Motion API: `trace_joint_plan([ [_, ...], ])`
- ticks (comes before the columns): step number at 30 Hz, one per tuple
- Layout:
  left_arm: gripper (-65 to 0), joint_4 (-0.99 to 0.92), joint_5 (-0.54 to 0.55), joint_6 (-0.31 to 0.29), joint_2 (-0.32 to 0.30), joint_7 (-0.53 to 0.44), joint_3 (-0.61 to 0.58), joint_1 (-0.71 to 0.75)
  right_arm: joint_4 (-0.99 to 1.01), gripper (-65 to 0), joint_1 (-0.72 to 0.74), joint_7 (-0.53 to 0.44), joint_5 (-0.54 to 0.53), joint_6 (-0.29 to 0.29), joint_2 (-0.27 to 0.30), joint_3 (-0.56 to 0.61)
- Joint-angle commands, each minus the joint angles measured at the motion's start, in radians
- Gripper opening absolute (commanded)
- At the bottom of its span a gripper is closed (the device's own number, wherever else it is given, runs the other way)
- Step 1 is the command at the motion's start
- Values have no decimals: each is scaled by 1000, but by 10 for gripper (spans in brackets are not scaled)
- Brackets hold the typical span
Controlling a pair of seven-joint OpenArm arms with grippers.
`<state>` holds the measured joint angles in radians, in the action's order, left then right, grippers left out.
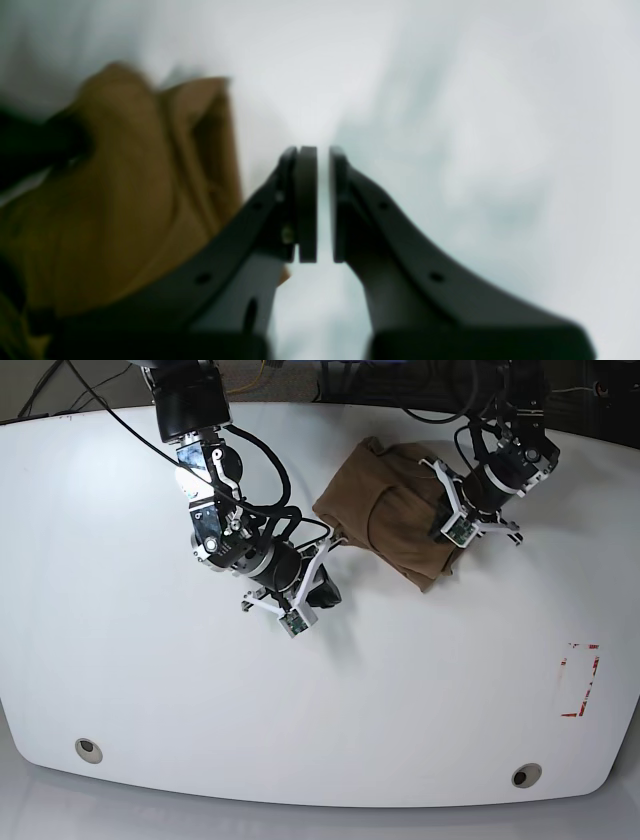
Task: Layout the t-shirt on the table in an organized manner, then fold the t-shirt properly
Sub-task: 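Press the folded bundle flat with both grippers and release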
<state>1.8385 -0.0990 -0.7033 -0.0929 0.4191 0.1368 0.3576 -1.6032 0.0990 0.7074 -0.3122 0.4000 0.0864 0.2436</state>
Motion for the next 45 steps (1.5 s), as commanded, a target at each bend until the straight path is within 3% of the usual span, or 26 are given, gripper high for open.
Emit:
trace_joint_plan([
  [1,-628,16,15,5,0,-30,2,16,27,-620,14,-44,-17,12,-7,4],
  [11,-628,7,14,5,-6,-30,4,36,83,-620,-57,-102,-17,12,-7,4],
  [17,-628,-53,14,5,-54,-30,-13,27,57,-620,-123,-102,-17,12,-7,4],
  [26,-628,-168,14,5,-127,-32,-59,-79,-44,-620,-241,-101,-17,10,0,4],
  [45,-628,-240,15,5,-132,-32,-61,-309,-170,-620,-336,-93,-17,3,72,43],
])
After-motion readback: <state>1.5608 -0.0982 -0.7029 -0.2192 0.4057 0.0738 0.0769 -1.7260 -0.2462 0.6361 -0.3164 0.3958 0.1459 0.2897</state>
